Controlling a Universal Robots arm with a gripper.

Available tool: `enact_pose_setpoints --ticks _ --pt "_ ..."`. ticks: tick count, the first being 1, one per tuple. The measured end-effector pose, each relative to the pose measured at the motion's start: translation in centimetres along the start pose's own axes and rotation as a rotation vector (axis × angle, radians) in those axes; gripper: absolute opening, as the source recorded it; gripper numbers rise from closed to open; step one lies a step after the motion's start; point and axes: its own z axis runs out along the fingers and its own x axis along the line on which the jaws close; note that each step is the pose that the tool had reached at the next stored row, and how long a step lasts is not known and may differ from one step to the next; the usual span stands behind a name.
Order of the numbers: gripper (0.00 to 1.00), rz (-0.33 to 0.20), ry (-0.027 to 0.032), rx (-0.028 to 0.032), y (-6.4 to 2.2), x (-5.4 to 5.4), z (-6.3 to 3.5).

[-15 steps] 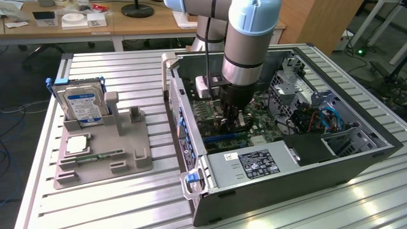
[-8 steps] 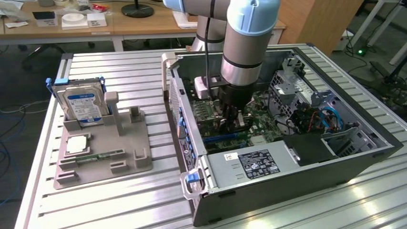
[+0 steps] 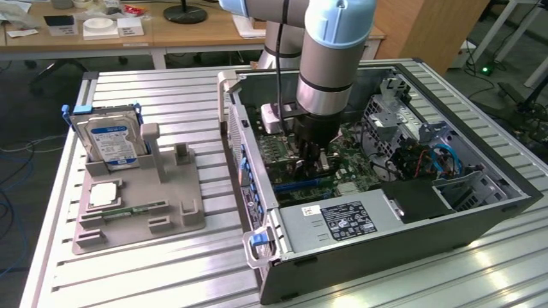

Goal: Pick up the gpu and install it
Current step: 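Insert the gpu into the slot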

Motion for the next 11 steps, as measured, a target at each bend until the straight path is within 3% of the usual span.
enact_pose_setpoints --ticks 11 --pt "0.28 -0.008 -0.0006 0.0000 0.21 -0.14 -0.01"
